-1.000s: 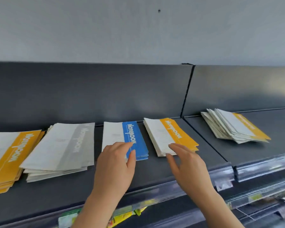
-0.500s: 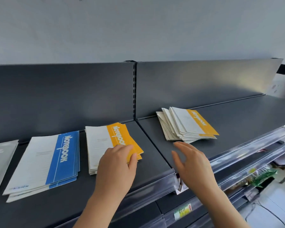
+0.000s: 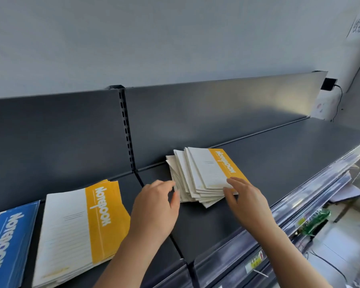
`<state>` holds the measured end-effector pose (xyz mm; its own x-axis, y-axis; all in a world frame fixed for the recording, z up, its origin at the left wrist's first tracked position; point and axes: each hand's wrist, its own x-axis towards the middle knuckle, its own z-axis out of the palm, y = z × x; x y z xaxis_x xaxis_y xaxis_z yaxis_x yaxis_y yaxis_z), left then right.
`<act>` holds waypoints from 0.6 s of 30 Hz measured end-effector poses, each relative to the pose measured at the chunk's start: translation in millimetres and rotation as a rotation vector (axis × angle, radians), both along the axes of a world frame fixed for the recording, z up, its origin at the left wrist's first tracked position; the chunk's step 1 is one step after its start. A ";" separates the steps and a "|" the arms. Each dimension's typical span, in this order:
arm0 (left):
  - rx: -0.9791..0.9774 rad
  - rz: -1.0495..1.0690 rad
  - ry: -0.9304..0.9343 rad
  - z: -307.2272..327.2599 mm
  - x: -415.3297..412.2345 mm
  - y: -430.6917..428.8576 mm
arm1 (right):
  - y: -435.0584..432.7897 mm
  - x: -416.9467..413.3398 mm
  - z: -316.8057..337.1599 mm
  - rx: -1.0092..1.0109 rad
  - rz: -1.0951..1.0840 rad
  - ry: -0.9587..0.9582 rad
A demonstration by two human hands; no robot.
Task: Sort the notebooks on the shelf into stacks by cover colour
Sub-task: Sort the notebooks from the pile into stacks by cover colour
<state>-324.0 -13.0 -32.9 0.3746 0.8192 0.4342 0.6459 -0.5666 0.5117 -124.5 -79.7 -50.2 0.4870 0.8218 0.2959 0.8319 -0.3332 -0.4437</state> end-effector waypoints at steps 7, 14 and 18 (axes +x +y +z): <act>-0.158 0.087 -0.010 -8.6 65.6 20.7 | 33.6 56.4 -15.9 -0.100 0.223 -0.077; -0.310 0.274 -0.138 -11.7 89.2 23.9 | 36.3 68.5 -21.7 0.015 0.582 -0.013; -0.382 0.355 -0.210 -13.4 88.1 20.6 | 36.2 76.4 -23.6 0.154 0.524 0.075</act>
